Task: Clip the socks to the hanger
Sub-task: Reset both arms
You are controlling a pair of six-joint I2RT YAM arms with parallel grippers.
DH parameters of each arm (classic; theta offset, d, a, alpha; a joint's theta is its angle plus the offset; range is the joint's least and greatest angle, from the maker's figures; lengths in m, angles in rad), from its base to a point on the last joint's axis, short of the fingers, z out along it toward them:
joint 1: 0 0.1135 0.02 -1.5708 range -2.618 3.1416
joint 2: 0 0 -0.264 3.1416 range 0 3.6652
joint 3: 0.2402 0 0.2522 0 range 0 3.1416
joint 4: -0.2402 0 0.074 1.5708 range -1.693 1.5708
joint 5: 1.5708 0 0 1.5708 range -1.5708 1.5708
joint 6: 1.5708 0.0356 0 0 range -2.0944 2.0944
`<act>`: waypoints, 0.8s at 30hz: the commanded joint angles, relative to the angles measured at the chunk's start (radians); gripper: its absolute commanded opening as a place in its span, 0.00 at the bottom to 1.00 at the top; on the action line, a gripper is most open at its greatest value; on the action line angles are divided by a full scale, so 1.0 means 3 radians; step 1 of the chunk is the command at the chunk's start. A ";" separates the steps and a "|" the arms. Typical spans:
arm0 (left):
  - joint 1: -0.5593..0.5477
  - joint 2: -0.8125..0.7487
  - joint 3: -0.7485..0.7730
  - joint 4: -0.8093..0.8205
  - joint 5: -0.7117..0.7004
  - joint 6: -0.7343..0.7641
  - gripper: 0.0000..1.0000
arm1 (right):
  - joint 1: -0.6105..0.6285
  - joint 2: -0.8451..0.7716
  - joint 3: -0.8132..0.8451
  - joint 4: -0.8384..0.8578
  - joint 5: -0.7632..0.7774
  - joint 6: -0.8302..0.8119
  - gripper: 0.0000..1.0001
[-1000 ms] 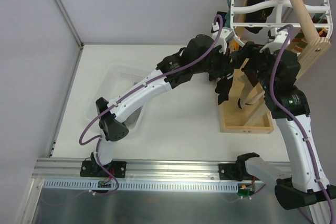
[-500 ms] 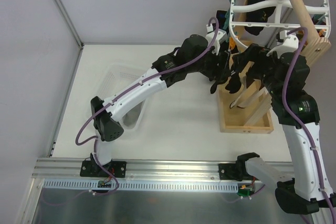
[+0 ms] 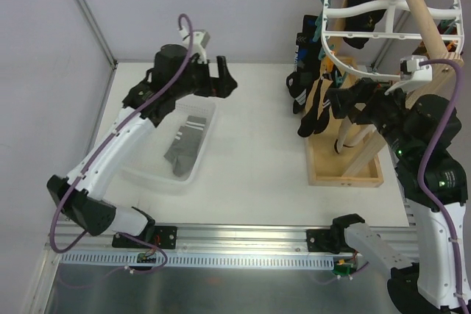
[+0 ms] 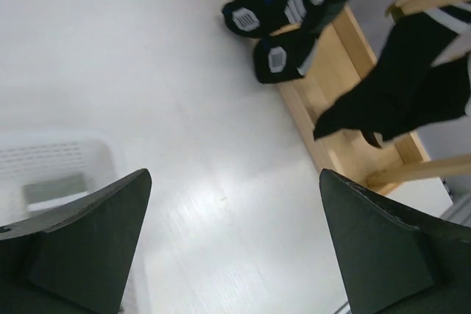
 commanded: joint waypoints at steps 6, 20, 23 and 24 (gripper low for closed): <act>0.1192 -0.0982 -0.0802 0.0144 0.0524 -0.0134 0.99 | 0.0003 -0.0270 -0.0205 0.0102 -0.0627 0.0042 0.97; 0.1960 -0.2224 -0.2281 0.0160 0.0723 -0.0380 0.99 | 0.0008 -0.1068 -0.1146 0.0091 -0.0526 -0.0214 0.97; 0.1960 -0.2276 -0.2378 0.0165 0.0688 -0.0385 0.99 | 0.0013 -0.1155 -0.1218 0.0163 -0.0495 -0.0198 0.97; 0.1960 -0.2281 -0.2393 0.0170 0.0682 -0.0375 0.99 | 0.0013 -0.1170 -0.1208 0.0153 -0.0449 -0.0198 0.97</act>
